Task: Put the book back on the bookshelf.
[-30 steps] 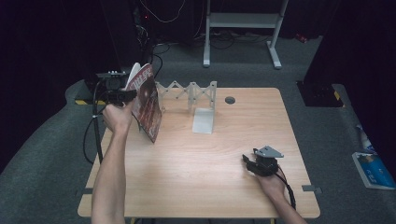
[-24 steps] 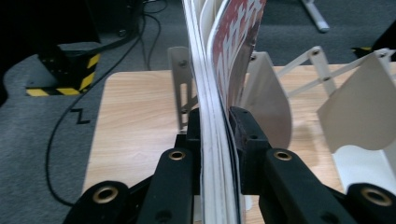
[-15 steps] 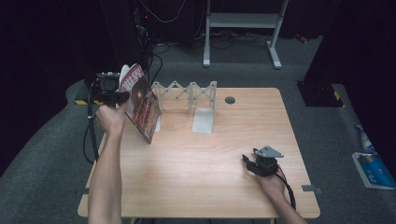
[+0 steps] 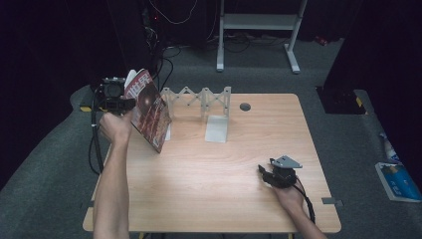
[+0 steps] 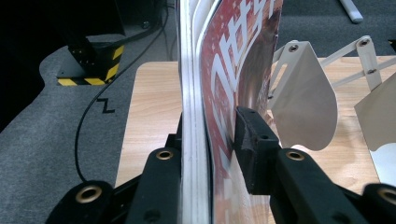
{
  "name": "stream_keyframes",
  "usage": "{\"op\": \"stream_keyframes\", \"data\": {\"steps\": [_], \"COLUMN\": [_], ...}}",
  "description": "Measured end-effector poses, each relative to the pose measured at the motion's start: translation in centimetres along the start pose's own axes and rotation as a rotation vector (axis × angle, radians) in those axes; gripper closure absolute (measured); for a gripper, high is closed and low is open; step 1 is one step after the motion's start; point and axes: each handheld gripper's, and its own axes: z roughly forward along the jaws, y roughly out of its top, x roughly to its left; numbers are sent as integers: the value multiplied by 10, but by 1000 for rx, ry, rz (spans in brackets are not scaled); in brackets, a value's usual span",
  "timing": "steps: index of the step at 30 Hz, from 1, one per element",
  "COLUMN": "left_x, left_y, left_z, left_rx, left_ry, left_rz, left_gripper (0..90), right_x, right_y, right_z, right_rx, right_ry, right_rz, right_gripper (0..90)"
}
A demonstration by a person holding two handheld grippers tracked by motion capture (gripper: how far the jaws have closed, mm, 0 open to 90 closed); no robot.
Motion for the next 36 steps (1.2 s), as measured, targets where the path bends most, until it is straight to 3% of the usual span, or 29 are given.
{"op": "stream_keyframes", "data": {"steps": [4, 7, 12, 16, 18, 36], "left_x": [0, 2, 6, 11, 12, 10], "left_y": [0, -1, -6, -9, -11, -17], "left_z": [0, 0, -3, -7, -10, -26], "left_rx": [2, 16, -5, -19, -32, -84], "left_ry": [10, 17, 10, -22, -47, -117], "left_rz": [1, 0, -30, -52, -39, -47], "left_gripper": [680, 607, 548, 527, 514, 481], "right_x": [0, 0, 0, 0, 0, 0], "right_y": [0, 0, 0, 0, 0, 0], "right_z": [0, 0, 0, 0, 0, 0], "right_rx": [0, 0, 0, 0, 0, 0], "right_ry": [0, 0, 0, 0, 0, 0], "right_rz": [0, 1, 1, 2, 2, 2], "right_gripper": [431, 431, 431, 431, 431, 429]}}
